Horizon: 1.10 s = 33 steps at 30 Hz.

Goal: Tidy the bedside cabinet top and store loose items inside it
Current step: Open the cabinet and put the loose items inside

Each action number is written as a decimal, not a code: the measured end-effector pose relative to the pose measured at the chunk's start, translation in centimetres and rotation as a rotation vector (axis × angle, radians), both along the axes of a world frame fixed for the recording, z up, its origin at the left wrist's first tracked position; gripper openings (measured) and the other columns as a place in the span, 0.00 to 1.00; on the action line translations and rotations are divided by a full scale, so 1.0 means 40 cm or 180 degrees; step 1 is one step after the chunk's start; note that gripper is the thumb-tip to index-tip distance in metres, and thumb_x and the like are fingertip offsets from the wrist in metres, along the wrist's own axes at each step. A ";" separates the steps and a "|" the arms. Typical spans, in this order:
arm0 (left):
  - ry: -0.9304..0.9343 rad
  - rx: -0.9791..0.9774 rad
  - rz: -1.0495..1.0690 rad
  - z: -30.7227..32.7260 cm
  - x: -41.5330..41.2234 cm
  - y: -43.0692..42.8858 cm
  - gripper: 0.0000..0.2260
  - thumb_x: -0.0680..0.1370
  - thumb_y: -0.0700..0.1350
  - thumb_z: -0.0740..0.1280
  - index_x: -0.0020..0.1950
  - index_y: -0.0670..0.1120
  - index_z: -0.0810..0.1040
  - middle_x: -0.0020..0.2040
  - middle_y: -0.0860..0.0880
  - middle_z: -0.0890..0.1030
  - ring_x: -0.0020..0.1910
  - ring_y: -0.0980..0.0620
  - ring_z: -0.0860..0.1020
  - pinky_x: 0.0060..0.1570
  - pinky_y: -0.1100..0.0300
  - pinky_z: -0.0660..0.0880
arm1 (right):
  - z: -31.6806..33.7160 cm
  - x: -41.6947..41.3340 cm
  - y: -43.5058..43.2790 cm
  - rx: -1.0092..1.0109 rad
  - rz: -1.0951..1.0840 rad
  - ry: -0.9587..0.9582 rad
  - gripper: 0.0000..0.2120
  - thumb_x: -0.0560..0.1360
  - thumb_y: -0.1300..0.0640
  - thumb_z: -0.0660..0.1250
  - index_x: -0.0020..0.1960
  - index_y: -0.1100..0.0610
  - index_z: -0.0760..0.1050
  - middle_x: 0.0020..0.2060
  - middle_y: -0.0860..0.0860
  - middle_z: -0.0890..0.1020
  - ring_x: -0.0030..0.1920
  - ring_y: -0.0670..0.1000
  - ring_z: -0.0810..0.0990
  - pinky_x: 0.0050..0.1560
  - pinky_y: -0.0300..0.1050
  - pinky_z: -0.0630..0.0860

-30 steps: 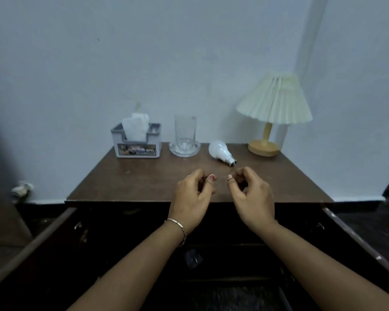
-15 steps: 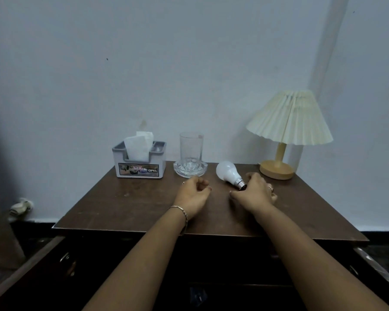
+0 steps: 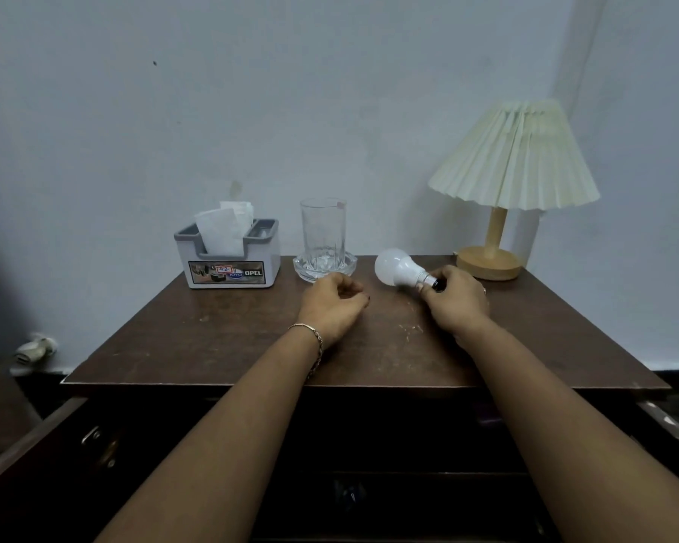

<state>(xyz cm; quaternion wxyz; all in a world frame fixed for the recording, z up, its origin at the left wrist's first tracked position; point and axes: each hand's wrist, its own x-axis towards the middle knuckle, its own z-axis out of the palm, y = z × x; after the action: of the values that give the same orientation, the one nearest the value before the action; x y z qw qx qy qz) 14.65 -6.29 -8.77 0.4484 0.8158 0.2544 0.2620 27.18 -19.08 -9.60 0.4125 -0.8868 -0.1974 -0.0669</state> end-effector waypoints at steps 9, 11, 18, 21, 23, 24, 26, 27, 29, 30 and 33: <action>0.0046 -0.0307 -0.0180 0.007 -0.010 -0.060 0.26 0.70 0.50 0.73 0.64 0.47 0.70 0.61 0.49 0.75 0.61 0.53 0.74 0.65 0.56 0.70 | 0.002 -0.051 -0.049 0.0880 0.0443 0.0216 0.06 0.79 0.55 0.62 0.52 0.56 0.74 0.51 0.54 0.82 0.51 0.54 0.77 0.47 0.46 0.70; -0.0102 -0.0655 -0.0238 0.010 -0.014 -0.076 0.31 0.68 0.51 0.75 0.68 0.47 0.66 0.63 0.47 0.73 0.62 0.51 0.73 0.67 0.54 0.69 | 0.004 -0.079 -0.065 0.1155 0.0658 0.0349 0.03 0.79 0.55 0.62 0.50 0.54 0.73 0.49 0.54 0.83 0.52 0.53 0.79 0.53 0.49 0.73; -0.1078 -0.2230 -0.0785 0.030 -0.069 -0.179 0.32 0.70 0.51 0.73 0.69 0.44 0.65 0.55 0.51 0.78 0.51 0.57 0.76 0.56 0.59 0.74 | 0.002 -0.212 -0.132 0.1593 0.1240 0.0640 0.07 0.79 0.54 0.63 0.55 0.53 0.74 0.50 0.53 0.83 0.49 0.47 0.79 0.46 0.39 0.71; -0.1611 -0.2636 -0.0860 0.041 -0.132 -0.214 0.24 0.73 0.44 0.71 0.67 0.41 0.68 0.52 0.45 0.79 0.51 0.46 0.81 0.42 0.62 0.78 | -0.004 -0.281 -0.162 0.1645 0.1518 0.0811 0.07 0.79 0.55 0.63 0.56 0.55 0.74 0.52 0.55 0.83 0.51 0.49 0.80 0.52 0.44 0.75; -0.1779 -0.2752 -0.0865 0.037 -0.189 -0.222 0.22 0.74 0.43 0.70 0.65 0.39 0.70 0.53 0.42 0.79 0.56 0.42 0.80 0.49 0.57 0.79 | -0.007 -0.326 -0.183 0.1685 0.1699 0.0956 0.07 0.79 0.55 0.64 0.56 0.55 0.75 0.53 0.56 0.82 0.54 0.51 0.82 0.56 0.45 0.77; -0.1752 -0.2739 -0.0859 0.031 -0.220 -0.222 0.21 0.75 0.43 0.69 0.65 0.38 0.70 0.53 0.42 0.79 0.55 0.42 0.80 0.52 0.55 0.78 | -0.008 -0.346 -0.194 0.1702 0.1806 0.1052 0.07 0.79 0.56 0.64 0.56 0.55 0.75 0.53 0.55 0.82 0.54 0.50 0.82 0.56 0.44 0.78; -0.1581 -0.2676 -0.0916 0.012 -0.285 -0.218 0.22 0.75 0.43 0.68 0.67 0.38 0.69 0.53 0.43 0.80 0.53 0.46 0.81 0.55 0.55 0.78 | -0.015 -0.383 -0.212 0.1645 0.1992 0.1241 0.07 0.79 0.57 0.64 0.56 0.55 0.75 0.53 0.54 0.83 0.53 0.49 0.83 0.54 0.42 0.79; -0.1457 -0.2623 -0.0979 0.000 -0.318 -0.214 0.22 0.76 0.44 0.68 0.67 0.39 0.69 0.54 0.44 0.81 0.52 0.48 0.81 0.55 0.56 0.78 | -0.021 -0.397 -0.219 0.1604 0.2072 0.1340 0.07 0.78 0.58 0.65 0.56 0.55 0.75 0.53 0.54 0.83 0.52 0.49 0.83 0.54 0.41 0.79; -0.1140 -0.2508 -0.1093 -0.028 -0.377 -0.198 0.22 0.76 0.45 0.68 0.68 0.41 0.70 0.57 0.45 0.82 0.55 0.48 0.81 0.58 0.55 0.77 | -0.037 -0.418 -0.228 0.1474 0.2233 0.1556 0.09 0.77 0.59 0.65 0.57 0.57 0.75 0.50 0.54 0.84 0.50 0.49 0.83 0.53 0.40 0.78; -0.0968 -0.2446 -0.1130 -0.042 -0.405 -0.192 0.22 0.76 0.46 0.68 0.68 0.42 0.70 0.58 0.45 0.82 0.56 0.48 0.81 0.59 0.55 0.76 | -0.047 -0.428 -0.230 0.1369 0.2305 0.1656 0.09 0.77 0.60 0.66 0.57 0.58 0.75 0.49 0.54 0.84 0.49 0.49 0.83 0.51 0.39 0.78; -0.0489 -0.2274 -0.1145 -0.100 -0.468 -0.166 0.22 0.73 0.47 0.68 0.66 0.43 0.72 0.59 0.45 0.82 0.57 0.47 0.81 0.59 0.55 0.77 | -0.095 -0.452 -0.230 0.1093 0.2363 0.1958 0.10 0.76 0.61 0.67 0.57 0.59 0.76 0.48 0.55 0.83 0.47 0.50 0.83 0.49 0.38 0.79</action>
<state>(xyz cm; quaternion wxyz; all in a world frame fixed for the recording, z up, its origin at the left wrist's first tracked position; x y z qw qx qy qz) -4.07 -12.93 -12.75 0.7600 0.6182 0.1484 0.1346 9.12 -28.27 -13.40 0.5872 -0.6550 -0.3547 0.3168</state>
